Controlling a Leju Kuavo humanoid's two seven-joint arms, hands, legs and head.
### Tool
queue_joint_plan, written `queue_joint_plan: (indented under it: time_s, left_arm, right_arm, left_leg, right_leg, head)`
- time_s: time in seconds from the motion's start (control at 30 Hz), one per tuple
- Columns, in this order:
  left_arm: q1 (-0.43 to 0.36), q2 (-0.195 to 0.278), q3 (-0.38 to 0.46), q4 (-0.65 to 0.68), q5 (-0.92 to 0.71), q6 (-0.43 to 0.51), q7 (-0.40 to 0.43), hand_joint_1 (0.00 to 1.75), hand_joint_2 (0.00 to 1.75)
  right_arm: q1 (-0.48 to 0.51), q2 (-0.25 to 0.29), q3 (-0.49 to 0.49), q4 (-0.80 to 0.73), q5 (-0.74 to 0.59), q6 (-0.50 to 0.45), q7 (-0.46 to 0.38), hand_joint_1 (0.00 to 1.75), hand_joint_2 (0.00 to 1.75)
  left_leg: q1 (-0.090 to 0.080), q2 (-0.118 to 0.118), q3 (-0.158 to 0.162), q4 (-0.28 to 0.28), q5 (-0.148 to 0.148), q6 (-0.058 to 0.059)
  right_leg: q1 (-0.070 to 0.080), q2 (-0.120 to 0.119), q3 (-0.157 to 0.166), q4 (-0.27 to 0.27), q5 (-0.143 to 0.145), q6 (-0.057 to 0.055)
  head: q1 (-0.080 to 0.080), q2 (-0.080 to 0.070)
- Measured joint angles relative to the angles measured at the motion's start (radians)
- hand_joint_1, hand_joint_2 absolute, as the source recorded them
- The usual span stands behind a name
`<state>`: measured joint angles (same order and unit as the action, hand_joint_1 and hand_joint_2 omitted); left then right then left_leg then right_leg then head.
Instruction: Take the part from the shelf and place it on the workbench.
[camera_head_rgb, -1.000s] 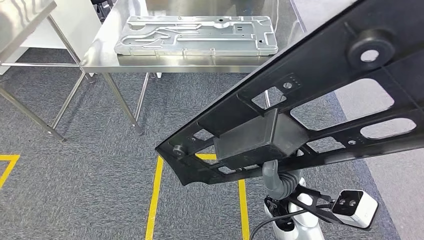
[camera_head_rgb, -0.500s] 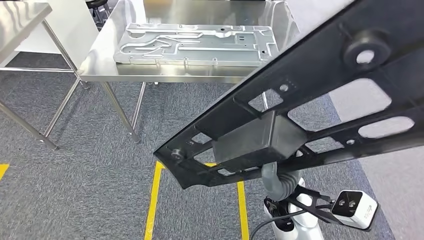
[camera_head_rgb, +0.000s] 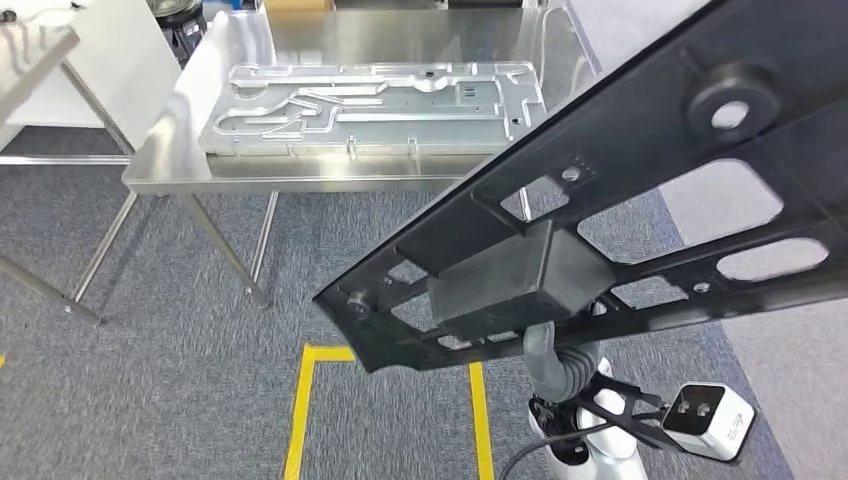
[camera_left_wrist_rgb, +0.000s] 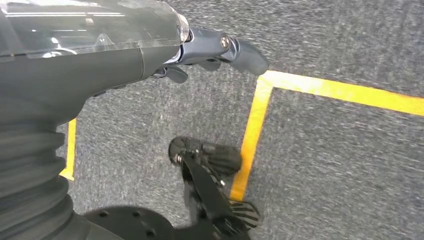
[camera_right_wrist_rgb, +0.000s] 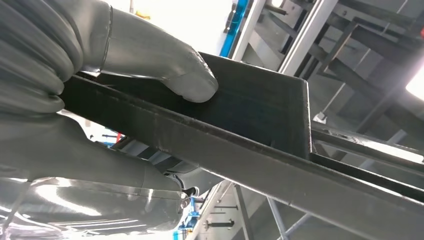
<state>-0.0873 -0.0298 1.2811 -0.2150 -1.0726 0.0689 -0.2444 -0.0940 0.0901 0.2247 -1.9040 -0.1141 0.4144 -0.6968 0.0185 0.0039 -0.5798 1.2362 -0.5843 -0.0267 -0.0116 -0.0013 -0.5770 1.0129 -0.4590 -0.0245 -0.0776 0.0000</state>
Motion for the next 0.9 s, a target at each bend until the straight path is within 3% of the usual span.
queue_joint_plan:
  time_s: [0.07, 0.1, 0.13, 0.2, 0.27, 0.37, 0.43, 0.53, 0.6, 0.63, 0.67, 0.7, 0.77, 0.8, 0.9]
  left_arm:
    - [0.005, 0.001, 0.000, 0.000, 0.000, 0.002, 0.000, 0.00, 1.75]
    - [0.008, 0.001, 0.000, 0.000, 0.000, 0.002, 0.001, 0.00, 1.75]
    - [0.010, 0.001, 0.000, 0.000, 0.000, 0.002, 0.001, 0.00, 1.75]
    - [0.012, 0.001, 0.000, 0.000, 0.001, 0.003, 0.001, 0.00, 1.75]
    - [0.013, 0.002, 0.001, 0.000, 0.001, 0.003, 0.001, 0.00, 1.75]
    - [0.012, 0.002, 0.001, 0.000, 0.001, 0.003, 0.002, 0.00, 1.75]
    - [0.010, 0.002, 0.001, 0.000, 0.002, 0.004, 0.002, 0.00, 1.75]
    - [0.009, 0.002, 0.001, 0.000, 0.003, 0.004, 0.001, 0.00, 1.75]
    - [0.011, 0.002, 0.001, 0.000, 0.003, 0.004, 0.001, 0.00, 1.75]
    - [0.012, 0.001, 0.001, 0.000, 0.004, 0.004, 0.001, 0.00, 1.75]
    - [0.013, 0.001, 0.001, 0.000, 0.004, 0.004, 0.001, 0.00, 1.75]
    - [0.013, -0.001, 0.001, 0.000, 0.004, 0.004, 0.001, 0.00, 1.75]
    - [0.011, -0.004, 0.001, 0.000, 0.004, 0.005, 0.001, 0.00, 1.75]
    - [0.011, -0.006, 0.001, 0.001, 0.004, 0.005, 0.001, 0.00, 1.75]
    - [0.007, -0.005, 0.002, 0.000, 0.006, 0.006, 0.000, 0.00, 1.75]
  right_arm:
    - [0.001, 0.000, 0.000, 0.000, -0.001, 0.000, 0.000, 1.75, 1.75]
    - [0.001, 0.000, 0.000, 0.000, -0.001, 0.000, 0.000, 1.75, 1.75]
    - [0.001, 0.000, 0.000, 0.000, -0.002, 0.000, 0.000, 1.75, 1.75]
    - [0.001, 0.001, 0.000, 0.001, -0.002, 0.000, 0.000, 1.75, 1.75]
    - [0.001, 0.002, 0.000, 0.002, -0.003, 0.000, 0.000, 1.75, 1.75]
    - [-0.001, 0.003, -0.001, 0.000, -0.004, 0.000, 0.000, 1.75, 1.75]
    - [-0.002, 0.003, -0.001, 0.000, -0.007, 0.001, 0.000, 1.75, 1.75]
    - [0.001, 0.003, -0.001, 0.001, -0.009, 0.004, 0.000, 1.75, 1.75]
    - [0.003, 0.003, -0.001, 0.001, -0.009, 0.006, 0.000, 1.75, 1.75]
    - [0.003, 0.003, -0.002, 0.001, -0.009, 0.007, 0.000, 1.75, 1.75]
    - [0.003, 0.003, -0.003, 0.001, -0.008, 0.009, 0.000, 1.75, 1.75]
    - [0.004, 0.003, -0.004, 0.001, -0.008, 0.011, 0.000, 1.75, 1.75]
    - [0.006, 0.003, -0.006, 0.002, -0.008, 0.015, 0.000, 1.75, 1.75]
    - [0.007, 0.003, -0.006, 0.001, -0.007, 0.017, 0.000, 1.75, 1.75]
    - [0.005, 0.007, -0.008, -0.005, -0.006, 0.021, 0.000, 1.75, 1.75]
  left_leg:
    - [0.000, 0.000, -0.071, 0.058, -0.055, -0.001]
    - [0.000, 0.000, -0.088, 0.045, -0.059, 0.000]
    - [0.000, 0.000, -0.089, 0.002, -0.037, 0.001]
    - [-0.002, 0.001, -0.071, -0.117, 0.070, 0.009]
    - [-0.006, 0.002, -0.054, -0.180, 0.134, 0.021]
    - [-0.006, -0.002, -0.027, -0.193, 0.132, 0.041]
    - [-0.003, -0.005, -0.003, -0.199, 0.127, 0.053]
    - [-0.004, -0.007, 0.021, -0.201, 0.103, 0.060]
    - [-0.006, -0.009, 0.043, -0.202, 0.082, 0.061]
    - [-0.008, -0.011, 0.057, -0.202, 0.071, 0.060]
    - [-0.010, -0.011, 0.072, -0.202, 0.059, 0.059]
    - [-0.012, -0.012, 0.087, -0.202, 0.048, 0.058]
    - [-0.013, -0.015, 0.106, -0.208, 0.028, 0.050]
    - [-0.013, -0.016, 0.116, -0.208, 0.025, 0.044]
    - [-0.015, -0.014, 0.108, -0.149, 0.055, 0.023]
  right_leg:
    - [0.001, 0.004, 0.026, 0.000, -0.023, -0.001]
    - [0.002, 0.006, 0.042, 0.000, -0.035, -0.001]
    - [0.001, 0.007, 0.058, 0.000, -0.047, 0.001]
    - [0.003, 0.008, 0.087, 0.000, -0.071, 0.008]
    - [0.005, 0.011, 0.108, -0.003, -0.093, 0.021]
    - [0.006, 0.012, 0.125, 0.016, -0.094, 0.042]
    - [0.004, 0.008, 0.094, 0.088, -0.096, 0.050]
    - [0.002, 0.006, -0.035, 0.255, -0.163, 0.058]
    - [0.003, 0.006, -0.094, 0.274, -0.193, 0.059]
    - [0.005, 0.006, -0.102, 0.239, -0.177, 0.055]
    - [0.008, 0.006, -0.099, 0.181, -0.134, 0.048]
    - [0.013, 0.007, -0.092, 0.124, -0.070, 0.039]
    - [0.023, 0.008, -0.078, 0.052, 0.019, 0.022]
    - [0.026, 0.009, -0.072, 0.041, 0.035, 0.017]
    - [0.019, 0.010, -0.029, 0.009, 0.020, 0.002]
  head:
    - [0.000, 0.000]
    - [0.000, 0.000]
    - [0.000, 0.000]
    - [0.000, 0.000]
    - [0.000, 0.000]
    - [0.000, 0.000]
    - [0.000, 0.000]
    - [0.000, 0.000]
    - [0.001, 0.000]
    - [0.001, 0.000]
    - [0.001, 0.000]
    - [0.000, 0.000]
    - [0.002, 0.000]
    - [0.002, 0.000]
    - [0.003, 0.000]
